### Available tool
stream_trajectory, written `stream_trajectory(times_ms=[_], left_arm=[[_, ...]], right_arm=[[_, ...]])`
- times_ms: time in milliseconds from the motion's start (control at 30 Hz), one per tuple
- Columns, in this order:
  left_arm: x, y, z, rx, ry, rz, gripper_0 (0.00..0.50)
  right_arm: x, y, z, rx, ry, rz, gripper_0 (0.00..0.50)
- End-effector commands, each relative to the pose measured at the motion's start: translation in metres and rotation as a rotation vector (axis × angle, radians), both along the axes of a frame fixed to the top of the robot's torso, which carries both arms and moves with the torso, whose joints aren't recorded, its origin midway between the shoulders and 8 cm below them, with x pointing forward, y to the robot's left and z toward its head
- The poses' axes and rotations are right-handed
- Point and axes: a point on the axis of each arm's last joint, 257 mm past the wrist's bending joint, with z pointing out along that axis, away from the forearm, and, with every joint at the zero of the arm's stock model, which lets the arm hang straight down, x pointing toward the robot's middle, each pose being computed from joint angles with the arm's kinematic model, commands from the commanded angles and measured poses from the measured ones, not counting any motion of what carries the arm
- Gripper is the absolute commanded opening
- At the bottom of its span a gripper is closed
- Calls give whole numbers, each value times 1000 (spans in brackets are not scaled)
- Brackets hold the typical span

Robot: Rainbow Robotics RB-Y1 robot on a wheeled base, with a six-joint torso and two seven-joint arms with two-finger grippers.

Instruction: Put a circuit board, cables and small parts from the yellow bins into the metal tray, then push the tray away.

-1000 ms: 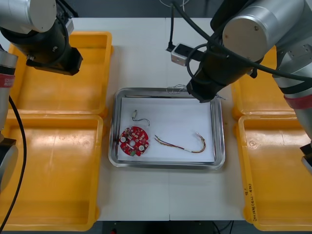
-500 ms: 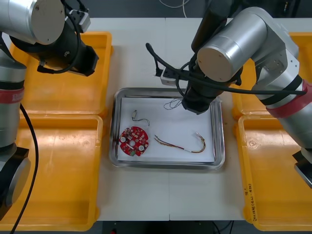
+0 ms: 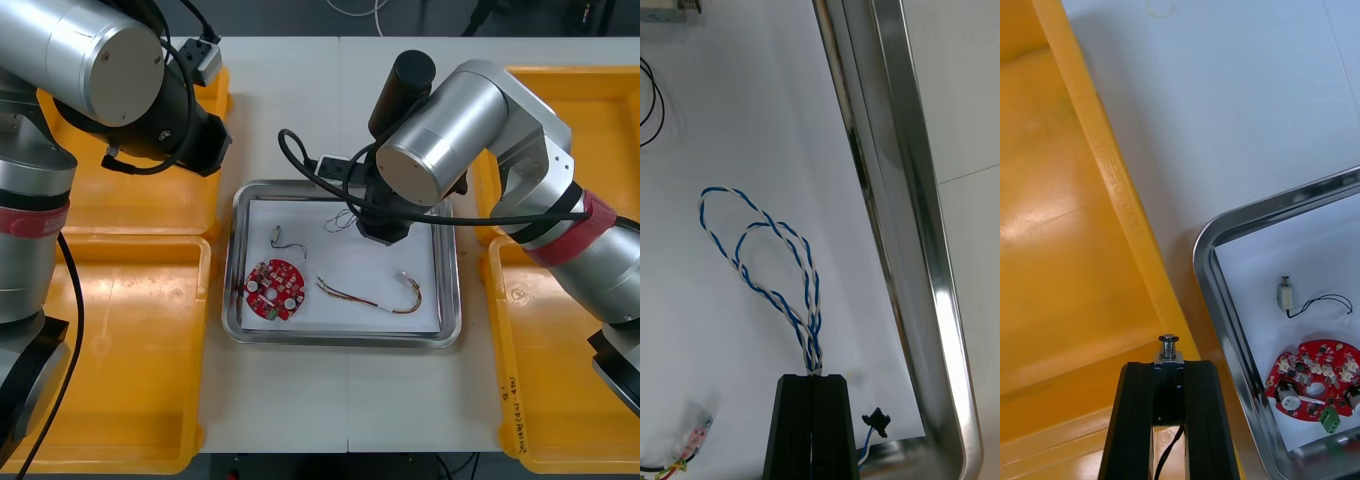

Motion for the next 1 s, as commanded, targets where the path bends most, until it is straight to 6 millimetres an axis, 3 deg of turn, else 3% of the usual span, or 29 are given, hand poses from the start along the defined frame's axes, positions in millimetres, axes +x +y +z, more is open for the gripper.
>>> stream_trajectory(times_ms=[33, 433, 467, 500, 533, 600, 633, 700, 733, 767, 1000], left_arm=[[-10, -20, -1, -94, 10, 64, 0], [-15, -26, -4, -115, 26, 54, 0], [-15, -27, -4, -117, 26, 53, 1], [-16, -27, -3, -119, 25, 54, 0], [-16, -28, -4, -122, 27, 53, 0], [-16, -28, -4, -124, 28, 54, 1], [-17, -29, -4, -126, 28, 53, 1], [-18, -30, -4, -124, 28, 51, 1], [-18, -31, -5, -123, 29, 50, 0], [-18, -31, -5, -123, 29, 53, 0], [-19, -33, -5, -131, 31, 54, 0]], right_arm=[[2, 16, -6, 4, -16, 43, 0], [4, 10, -17, 2, -24, 32, 0], [4, 10, -17, 2, -20, 29, 34], [3, 9, -18, 2, -19, 27, 111], [3, 8, -19, -2, -17, 26, 147], [2, 7, -20, -4, -13, 22, 283], [1, 7, -20, -4, -12, 21, 318], [0, 5, -21, -7, -5, 13, 445], [0, 4, -21, -9, -2, 9, 477], [-1, 4, -21, -11, 1, 8, 500], [-5, -1, -14, -25, 0, -6, 500]])
